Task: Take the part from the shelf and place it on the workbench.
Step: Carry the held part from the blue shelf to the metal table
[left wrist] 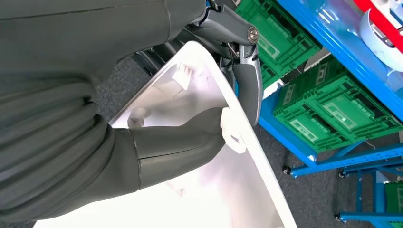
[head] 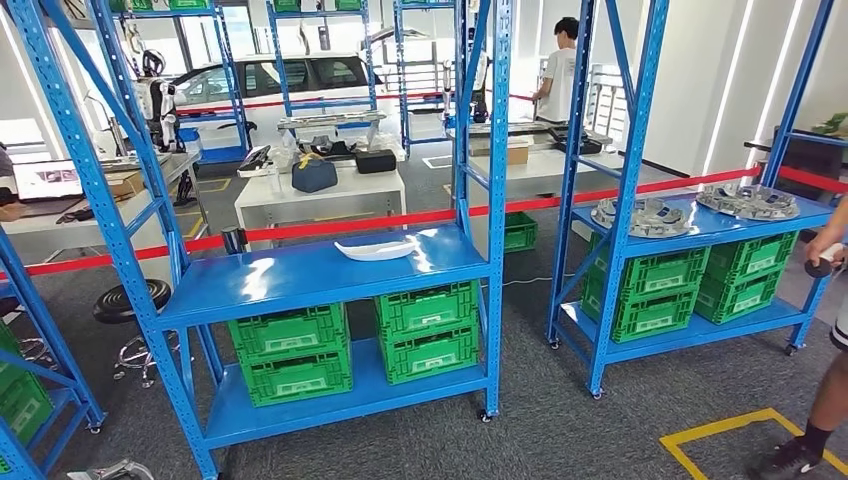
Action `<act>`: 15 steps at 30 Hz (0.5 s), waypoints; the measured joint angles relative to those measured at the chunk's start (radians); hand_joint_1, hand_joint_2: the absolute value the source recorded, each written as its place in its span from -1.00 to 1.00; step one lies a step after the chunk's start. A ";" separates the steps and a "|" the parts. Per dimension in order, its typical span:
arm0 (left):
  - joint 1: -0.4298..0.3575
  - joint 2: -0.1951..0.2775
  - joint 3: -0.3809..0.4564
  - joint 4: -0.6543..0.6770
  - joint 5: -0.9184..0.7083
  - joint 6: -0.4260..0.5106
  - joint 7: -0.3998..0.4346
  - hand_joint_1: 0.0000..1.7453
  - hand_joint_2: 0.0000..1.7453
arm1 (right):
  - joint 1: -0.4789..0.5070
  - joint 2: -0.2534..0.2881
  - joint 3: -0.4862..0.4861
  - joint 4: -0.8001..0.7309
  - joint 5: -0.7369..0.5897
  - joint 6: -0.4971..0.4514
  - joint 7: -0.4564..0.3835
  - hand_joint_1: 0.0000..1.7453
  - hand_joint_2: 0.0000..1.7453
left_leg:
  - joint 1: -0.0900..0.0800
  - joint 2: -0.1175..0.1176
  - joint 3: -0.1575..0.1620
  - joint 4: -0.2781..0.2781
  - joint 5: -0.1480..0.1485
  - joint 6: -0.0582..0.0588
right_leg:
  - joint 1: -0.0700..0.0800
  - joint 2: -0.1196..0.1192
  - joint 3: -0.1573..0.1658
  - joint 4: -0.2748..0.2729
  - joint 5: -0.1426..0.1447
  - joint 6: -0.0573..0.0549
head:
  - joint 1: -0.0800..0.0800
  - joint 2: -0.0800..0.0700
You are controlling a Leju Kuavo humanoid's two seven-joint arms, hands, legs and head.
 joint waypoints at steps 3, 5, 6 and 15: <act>-0.003 0.005 0.005 -0.014 -0.002 0.002 0.001 1.00 1.00 | 0.000 0.002 0.000 0.000 0.000 0.000 0.000 -1.00 -1.00 | -0.009 -0.002 0.116 -0.124 0.063 0.024 | 0.008 0.001 -0.033 0.005 0.026 0.000 | 0.000 0.000; -0.007 0.011 0.009 -0.026 -0.002 0.004 0.000 1.00 1.00 | -0.001 0.005 0.000 0.000 0.000 0.000 0.000 -1.00 -1.00 | -0.018 -0.003 0.210 -0.264 0.054 0.040 | 0.009 0.001 -0.045 0.005 0.043 0.006 | 0.001 0.000; -0.010 0.014 0.010 -0.030 -0.002 0.004 -0.001 1.00 1.00 | -0.002 0.006 -0.001 0.000 -0.001 0.000 -0.001 -1.00 -1.00 | -0.022 -0.004 0.231 -0.302 0.043 0.045 | 0.008 0.001 -0.048 0.004 0.051 0.011 | 0.001 0.000; -0.139 0.048 0.099 -0.089 0.136 -0.055 -0.012 1.00 1.00 | 0.000 0.000 -0.031 0.000 -0.038 -0.016 -0.016 -1.00 -1.00 | -0.010 0.005 0.121 -0.308 0.136 0.069 | -0.010 0.006 -0.127 0.290 -0.134 0.062 | 0.003 0.000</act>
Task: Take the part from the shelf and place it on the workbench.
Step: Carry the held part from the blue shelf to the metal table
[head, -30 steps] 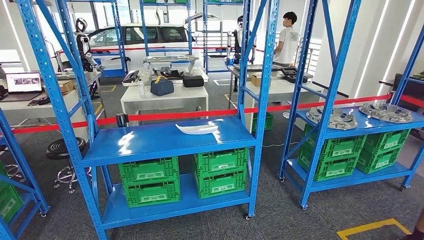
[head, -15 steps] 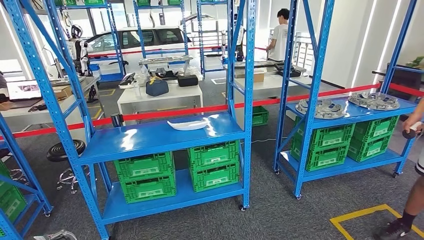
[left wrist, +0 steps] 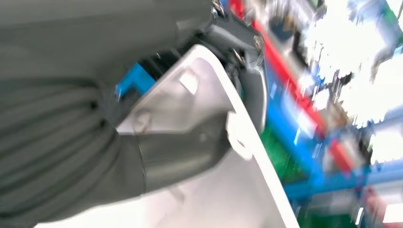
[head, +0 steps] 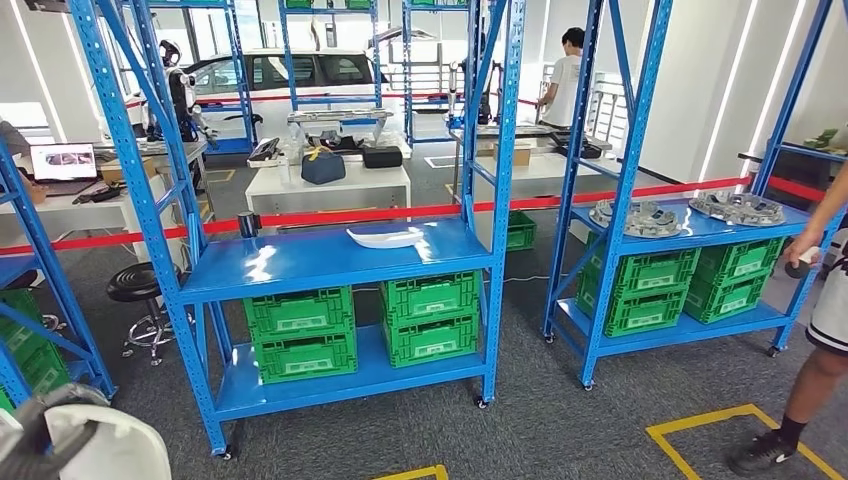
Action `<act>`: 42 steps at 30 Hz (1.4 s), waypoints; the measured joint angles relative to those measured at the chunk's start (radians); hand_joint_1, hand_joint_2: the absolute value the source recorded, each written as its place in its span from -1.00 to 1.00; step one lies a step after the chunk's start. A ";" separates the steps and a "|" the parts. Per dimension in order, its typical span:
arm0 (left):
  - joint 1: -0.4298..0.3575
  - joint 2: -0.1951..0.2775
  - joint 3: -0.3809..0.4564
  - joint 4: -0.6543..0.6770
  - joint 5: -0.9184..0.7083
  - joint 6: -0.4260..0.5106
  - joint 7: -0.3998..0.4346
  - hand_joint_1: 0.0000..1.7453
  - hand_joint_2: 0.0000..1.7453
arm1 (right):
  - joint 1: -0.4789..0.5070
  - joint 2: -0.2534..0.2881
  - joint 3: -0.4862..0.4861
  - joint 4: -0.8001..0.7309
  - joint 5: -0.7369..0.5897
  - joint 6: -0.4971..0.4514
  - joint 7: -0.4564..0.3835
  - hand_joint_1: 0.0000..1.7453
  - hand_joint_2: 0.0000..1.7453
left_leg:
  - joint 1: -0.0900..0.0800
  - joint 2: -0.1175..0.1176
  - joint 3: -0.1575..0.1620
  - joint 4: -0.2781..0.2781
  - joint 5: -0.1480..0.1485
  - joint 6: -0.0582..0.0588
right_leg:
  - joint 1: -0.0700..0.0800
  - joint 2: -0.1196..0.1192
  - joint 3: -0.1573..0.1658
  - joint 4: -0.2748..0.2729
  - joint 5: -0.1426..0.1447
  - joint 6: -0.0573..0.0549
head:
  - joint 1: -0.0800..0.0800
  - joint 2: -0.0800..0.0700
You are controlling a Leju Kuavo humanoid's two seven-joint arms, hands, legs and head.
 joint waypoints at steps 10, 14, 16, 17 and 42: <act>0.009 0.041 0.082 -0.115 0.049 0.004 0.007 1.00 1.00 | 0.003 -0.005 -0.021 0.000 0.000 0.005 -0.005 -1.00 -1.00 | 0.010 0.002 -0.110 0.050 0.051 -0.055 | -0.003 0.001 0.197 -0.273 0.058 -0.041 | 0.000 0.000; 0.046 0.063 0.118 -0.155 0.084 0.010 0.007 1.00 1.00 | 0.003 -0.006 -0.021 0.000 0.013 0.010 -0.014 -1.00 -1.00 | 0.012 -0.003 -0.148 0.247 -0.132 -0.069 | -0.003 -0.004 0.137 -0.273 0.112 -0.058 | -0.003 0.000; 0.065 0.069 0.135 -0.169 0.095 0.014 0.008 1.00 1.00 | 0.003 -0.006 -0.021 0.000 0.019 0.014 -0.020 -1.00 -1.00 | 0.012 -0.004 -0.132 0.319 -0.122 -0.069 | -0.001 -0.005 0.102 -0.270 0.140 -0.056 | -0.004 0.000; 0.073 0.071 0.141 -0.176 0.098 0.015 0.008 1.00 1.00 | 0.003 -0.006 -0.021 0.000 0.021 0.015 -0.021 -1.00 -1.00 | 0.012 -0.005 -0.103 0.311 -0.094 -0.068 | -0.001 -0.006 0.084 -0.268 0.153 -0.054 | -0.004 0.000; 0.122 0.081 0.169 -0.200 0.109 0.036 0.008 1.00 1.00 | -0.002 -0.006 -0.022 0.000 0.014 0.095 -0.058 -1.00 -1.00 | 0.009 -0.002 -0.116 0.077 0.003 -0.057 | 0.006 -0.010 0.199 -0.306 0.086 -0.056 | 0.000 0.000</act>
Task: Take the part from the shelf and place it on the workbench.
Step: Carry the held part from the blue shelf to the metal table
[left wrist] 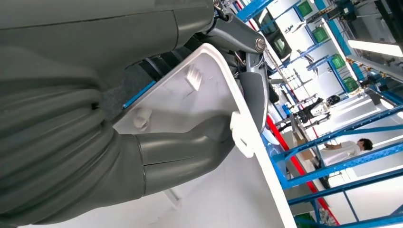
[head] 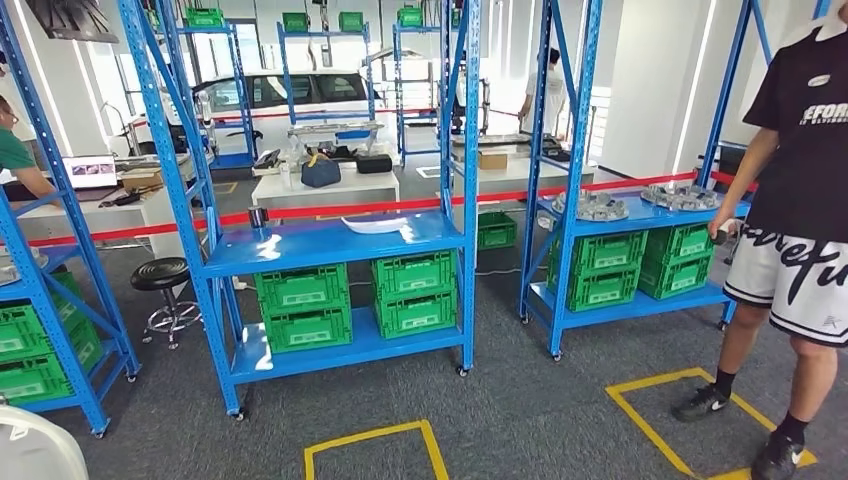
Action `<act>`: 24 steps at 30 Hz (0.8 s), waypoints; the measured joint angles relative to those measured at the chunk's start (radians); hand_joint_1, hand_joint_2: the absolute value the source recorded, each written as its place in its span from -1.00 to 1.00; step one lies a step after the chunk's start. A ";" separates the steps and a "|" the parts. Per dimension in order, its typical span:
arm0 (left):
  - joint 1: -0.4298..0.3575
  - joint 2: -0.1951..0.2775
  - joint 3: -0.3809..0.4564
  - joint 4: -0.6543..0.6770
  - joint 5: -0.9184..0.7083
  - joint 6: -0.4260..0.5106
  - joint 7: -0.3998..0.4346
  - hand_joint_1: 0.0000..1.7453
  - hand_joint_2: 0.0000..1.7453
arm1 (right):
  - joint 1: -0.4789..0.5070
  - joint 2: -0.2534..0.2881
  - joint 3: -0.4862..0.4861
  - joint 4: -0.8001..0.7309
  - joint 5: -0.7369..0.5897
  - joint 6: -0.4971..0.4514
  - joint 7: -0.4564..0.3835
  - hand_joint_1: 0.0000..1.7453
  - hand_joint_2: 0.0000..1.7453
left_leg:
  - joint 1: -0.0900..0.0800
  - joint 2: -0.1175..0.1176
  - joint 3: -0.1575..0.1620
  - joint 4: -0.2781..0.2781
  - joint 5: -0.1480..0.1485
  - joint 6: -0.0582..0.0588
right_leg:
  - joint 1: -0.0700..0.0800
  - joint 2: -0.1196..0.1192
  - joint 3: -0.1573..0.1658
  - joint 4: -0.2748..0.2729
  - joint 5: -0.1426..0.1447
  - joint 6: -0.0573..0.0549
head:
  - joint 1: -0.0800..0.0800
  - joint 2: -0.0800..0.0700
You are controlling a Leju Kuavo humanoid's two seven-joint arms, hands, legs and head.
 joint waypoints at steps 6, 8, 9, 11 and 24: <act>-0.012 -0.007 -0.007 0.019 -0.015 0.000 0.000 1.00 1.00 | 0.000 0.004 -0.003 0.000 -0.010 0.017 0.001 -1.00 -1.00 | 0.011 -0.003 0.025 0.223 -0.083 -0.026 | -0.007 -0.005 -0.113 0.012 0.086 0.008 | -0.003 0.000; -0.025 -0.010 -0.012 0.026 -0.017 0.002 -0.001 1.00 1.00 | -0.001 0.006 -0.004 0.000 -0.011 0.020 0.000 -1.00 -1.00 | 0.016 -0.003 0.143 0.091 -0.073 -0.030 | -0.010 -0.005 -0.147 0.026 0.106 0.018 | -0.004 0.000; -0.031 -0.010 -0.015 0.030 -0.016 0.002 -0.003 1.00 1.00 | -0.002 0.006 -0.004 0.000 -0.011 0.026 -0.002 -1.00 -1.00 | 0.016 -0.004 0.195 0.019 -0.093 -0.025 | -0.009 -0.005 -0.157 0.031 0.114 0.025 | -0.004 0.000; -0.038 -0.011 -0.019 0.036 -0.011 0.003 -0.006 1.00 1.00 | -0.001 0.007 -0.004 -0.001 -0.007 0.041 -0.009 -1.00 -1.00 | 0.011 -0.003 0.244 -0.063 -0.131 -0.005 | -0.009 -0.004 -0.164 0.035 0.130 0.039 | -0.004 0.000; -0.024 -0.014 -0.020 0.059 0.001 0.015 -0.018 1.00 1.00 | 0.006 0.005 -0.004 0.000 0.017 0.068 -0.034 -1.00 -1.00 | 0.000 -0.067 0.141 -0.048 -0.046 0.037 | -0.001 0.054 -0.082 0.075 0.027 0.035 | 0.000 0.000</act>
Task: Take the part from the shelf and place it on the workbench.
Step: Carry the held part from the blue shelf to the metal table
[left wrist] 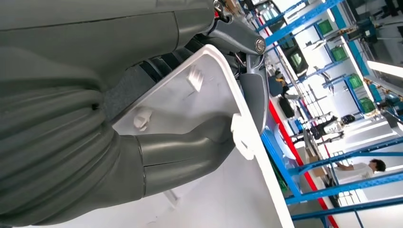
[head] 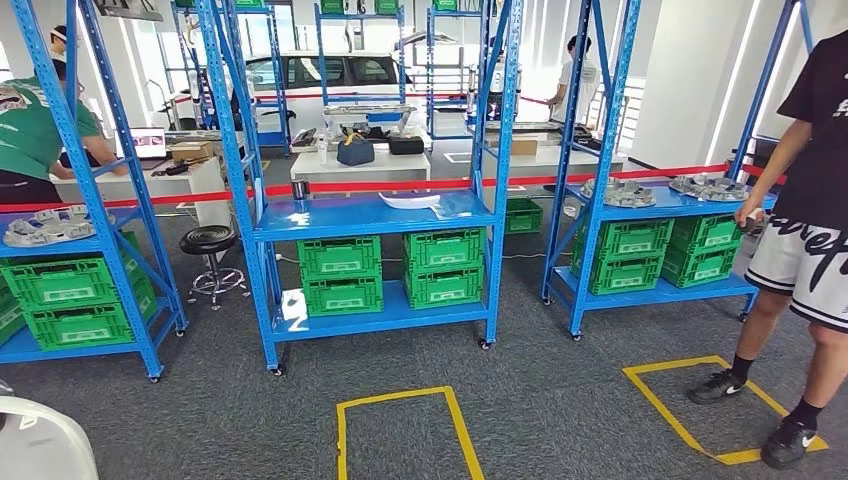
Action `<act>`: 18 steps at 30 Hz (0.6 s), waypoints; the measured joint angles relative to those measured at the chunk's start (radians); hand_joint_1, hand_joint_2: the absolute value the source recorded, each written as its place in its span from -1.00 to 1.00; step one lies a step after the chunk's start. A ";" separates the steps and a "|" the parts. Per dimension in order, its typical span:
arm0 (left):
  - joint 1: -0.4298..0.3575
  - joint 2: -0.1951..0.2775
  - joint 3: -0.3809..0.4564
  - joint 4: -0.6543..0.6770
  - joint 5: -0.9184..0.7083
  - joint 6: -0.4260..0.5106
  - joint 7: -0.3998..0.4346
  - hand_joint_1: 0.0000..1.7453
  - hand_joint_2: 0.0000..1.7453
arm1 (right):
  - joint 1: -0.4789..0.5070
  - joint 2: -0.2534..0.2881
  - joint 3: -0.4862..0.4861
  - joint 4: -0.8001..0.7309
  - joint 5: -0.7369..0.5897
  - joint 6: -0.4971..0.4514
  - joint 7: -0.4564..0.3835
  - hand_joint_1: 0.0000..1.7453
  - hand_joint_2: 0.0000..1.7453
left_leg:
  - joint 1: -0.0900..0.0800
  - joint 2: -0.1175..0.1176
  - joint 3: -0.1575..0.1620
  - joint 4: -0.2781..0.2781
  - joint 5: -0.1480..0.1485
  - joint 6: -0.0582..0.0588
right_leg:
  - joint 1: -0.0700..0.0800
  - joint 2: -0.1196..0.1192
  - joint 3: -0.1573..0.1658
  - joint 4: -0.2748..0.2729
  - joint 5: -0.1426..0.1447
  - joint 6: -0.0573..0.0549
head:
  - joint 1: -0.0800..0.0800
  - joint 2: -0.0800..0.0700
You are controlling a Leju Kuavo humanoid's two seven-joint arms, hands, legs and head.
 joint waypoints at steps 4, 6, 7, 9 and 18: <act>0.009 0.000 -0.001 0.001 0.000 0.006 -0.001 1.00 1.00 | 0.001 0.000 0.000 0.000 0.001 0.000 0.000 -1.00 -1.00 | 0.003 -0.025 -0.011 -0.003 0.012 -0.022 | 0.004 -0.010 0.025 -0.051 0.010 -0.017 | 0.001 0.000; 0.009 0.003 -0.001 0.001 0.000 0.008 -0.003 1.00 1.00 | 0.001 0.000 0.000 0.000 0.001 0.001 0.001 -1.00 -1.00 | 0.003 -0.001 -0.027 0.023 -0.006 -0.032 | -0.001 -0.032 0.027 -0.063 0.019 -0.028 | 0.000 0.000; 0.008 0.003 0.000 0.001 0.000 0.009 -0.004 1.00 1.00 | 0.000 0.000 0.000 0.000 0.001 0.001 0.001 -1.00 -1.00 | 0.003 0.019 -0.046 0.064 -0.031 -0.036 | -0.003 -0.044 0.027 -0.067 0.023 -0.032 | -0.001 0.000; 0.006 -0.001 -0.001 0.004 -0.001 0.011 -0.004 1.00 1.00 | 0.001 0.000 0.000 0.000 0.001 0.001 0.003 -1.00 -1.00 | 0.006 0.043 -0.097 0.181 -0.091 -0.045 | -0.003 -0.066 0.023 -0.068 0.024 -0.034 | -0.002 0.000; -0.008 -0.021 -0.010 0.016 -0.015 0.018 -0.006 1.00 1.00 | 0.000 -0.001 0.000 0.000 -0.002 0.001 0.001 -1.00 -1.00 | 0.006 0.126 0.005 0.007 -0.009 -0.030 | 0.004 -0.159 0.008 -0.039 0.018 -0.005 | -0.001 0.000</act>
